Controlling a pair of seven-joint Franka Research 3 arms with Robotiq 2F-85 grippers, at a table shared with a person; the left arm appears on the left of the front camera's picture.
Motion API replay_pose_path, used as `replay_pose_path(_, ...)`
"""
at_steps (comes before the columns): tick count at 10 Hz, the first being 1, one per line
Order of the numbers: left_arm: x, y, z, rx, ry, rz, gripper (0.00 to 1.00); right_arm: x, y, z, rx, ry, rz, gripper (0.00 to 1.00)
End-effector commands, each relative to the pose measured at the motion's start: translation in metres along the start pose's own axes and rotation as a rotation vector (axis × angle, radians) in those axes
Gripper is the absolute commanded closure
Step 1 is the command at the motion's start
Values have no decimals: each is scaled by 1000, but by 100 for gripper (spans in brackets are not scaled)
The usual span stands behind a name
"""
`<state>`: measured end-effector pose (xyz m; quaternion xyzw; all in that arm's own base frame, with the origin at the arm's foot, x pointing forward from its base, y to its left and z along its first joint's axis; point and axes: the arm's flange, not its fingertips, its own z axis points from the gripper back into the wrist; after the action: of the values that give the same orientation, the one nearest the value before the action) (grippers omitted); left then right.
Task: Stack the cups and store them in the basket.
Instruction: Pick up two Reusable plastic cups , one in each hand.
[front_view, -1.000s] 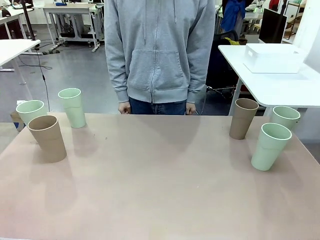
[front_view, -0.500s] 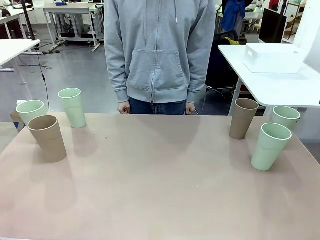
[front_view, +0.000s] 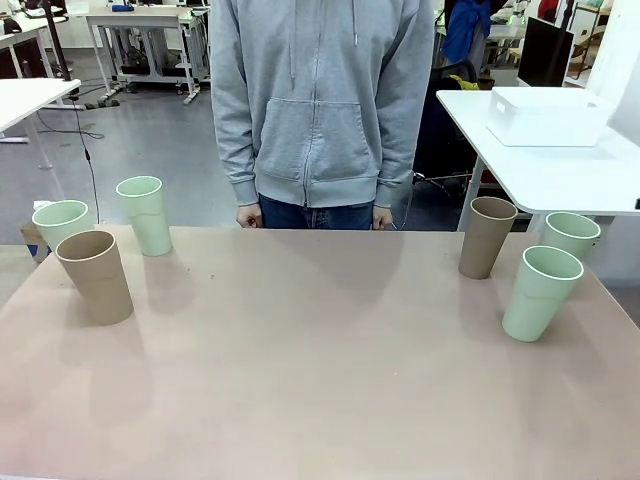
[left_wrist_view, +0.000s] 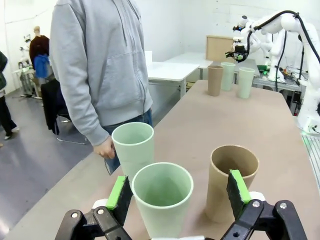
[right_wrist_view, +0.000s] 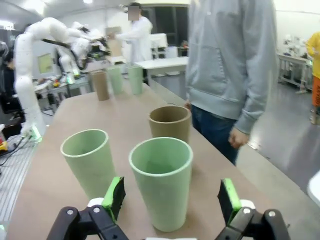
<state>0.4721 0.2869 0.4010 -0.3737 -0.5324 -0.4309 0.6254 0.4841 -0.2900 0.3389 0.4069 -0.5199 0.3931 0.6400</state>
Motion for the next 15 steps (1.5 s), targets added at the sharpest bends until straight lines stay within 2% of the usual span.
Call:
replay_pose_path(1, -12, 28, 5, -98, 33, 1, 0, -19, -15, -1, 160, -29, 32, 0)
replay_pose_path(3, -34, 40, 18, -131, 37, 2, 0, -39, -17, -12, 213, -13, 33, 0)
replay_pose_path(5, -62, 51, 21, -155, 31, -1, 0, -60, -15, -27, 212, -7, 48, 0)
replay_pose_path(8, -100, 61, 9, -187, 34, -23, 0, -87, -12, -45, 137, -27, 67, 0)
replay_pose_path(10, -113, 64, 6, -159, 11, -20, 0, -90, -14, -56, 81, -43, 50, 0)
replay_pose_path(11, -108, 60, 5, -164, 25, 7, 0, -90, -18, -43, 154, -21, 31, 0)
replay_pose_path(15, -122, 64, 1, -150, 18, -1, 0, -94, -18, -54, 107, -31, 6, 0)
